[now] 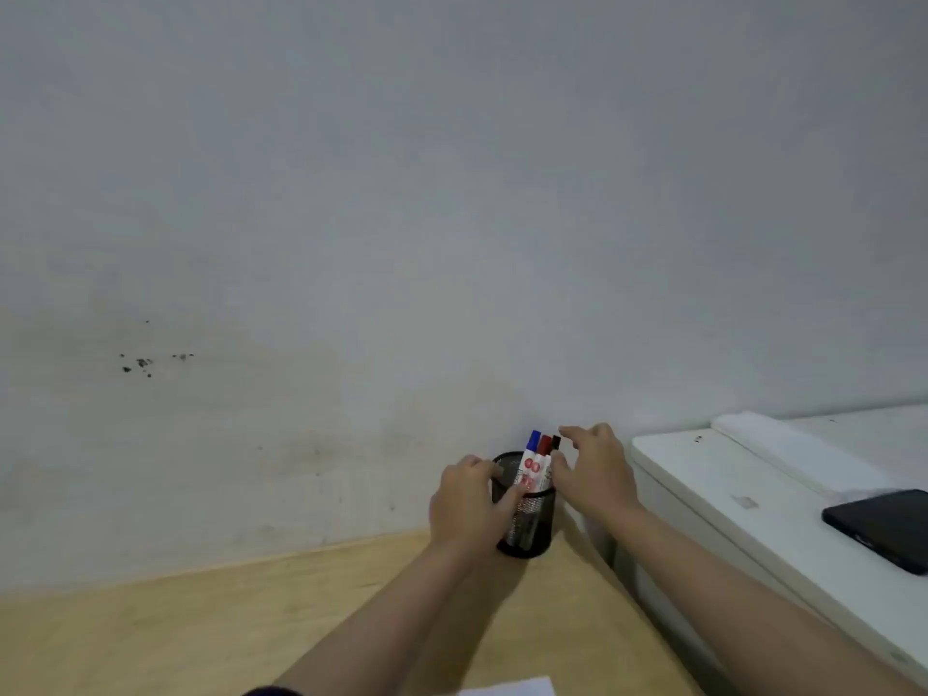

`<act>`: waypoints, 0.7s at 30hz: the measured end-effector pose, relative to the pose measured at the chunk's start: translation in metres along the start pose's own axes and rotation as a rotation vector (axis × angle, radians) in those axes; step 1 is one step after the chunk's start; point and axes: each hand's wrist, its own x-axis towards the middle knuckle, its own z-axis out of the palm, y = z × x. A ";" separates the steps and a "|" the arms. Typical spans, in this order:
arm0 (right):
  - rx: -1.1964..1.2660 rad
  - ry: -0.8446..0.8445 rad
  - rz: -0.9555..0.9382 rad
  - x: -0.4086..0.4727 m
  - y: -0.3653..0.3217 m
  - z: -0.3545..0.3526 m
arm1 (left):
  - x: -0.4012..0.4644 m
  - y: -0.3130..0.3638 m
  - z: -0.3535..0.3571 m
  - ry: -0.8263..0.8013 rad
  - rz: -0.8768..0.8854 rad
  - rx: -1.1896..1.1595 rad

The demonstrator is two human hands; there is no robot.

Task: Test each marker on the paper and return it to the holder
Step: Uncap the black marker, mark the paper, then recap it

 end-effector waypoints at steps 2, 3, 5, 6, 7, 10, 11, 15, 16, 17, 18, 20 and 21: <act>-0.018 0.006 -0.016 0.003 0.001 0.001 | 0.003 0.001 0.004 0.039 -0.015 0.054; -0.013 0.014 -0.036 0.004 0.003 0.002 | 0.004 0.001 0.007 0.059 -0.017 0.071; 0.026 0.036 -0.053 0.005 0.004 0.000 | 0.005 0.000 0.010 0.095 -0.031 0.052; 0.070 0.043 -0.054 0.005 0.004 -0.001 | 0.006 0.001 0.011 0.097 -0.035 0.046; 0.134 0.046 -0.053 0.006 0.003 -0.004 | 0.006 0.001 0.010 0.099 -0.034 0.057; 0.316 0.072 -0.068 0.000 -0.006 -0.014 | 0.008 0.002 0.007 0.067 -0.025 0.117; 0.345 0.110 -0.103 -0.003 -0.008 -0.018 | 0.007 0.003 0.005 0.036 -0.038 0.114; 0.366 0.248 -0.289 -0.022 -0.021 -0.047 | 0.001 0.013 -0.010 -0.088 -0.096 -0.001; 0.359 0.275 -0.347 -0.030 -0.026 -0.057 | -0.003 0.018 -0.017 -0.090 -0.119 -0.069; 0.355 0.301 -0.399 -0.039 -0.030 -0.066 | -0.008 0.025 -0.025 -0.083 -0.145 -0.169; 0.357 0.323 -0.444 -0.050 -0.035 -0.075 | -0.014 0.033 -0.034 -0.084 -0.190 -0.306; 0.369 0.353 -0.512 -0.073 -0.045 -0.090 | -0.030 0.051 -0.055 -0.127 -0.303 -0.625; 0.377 0.358 -0.538 -0.085 -0.049 -0.096 | -0.039 0.060 -0.066 -0.176 -0.349 -0.775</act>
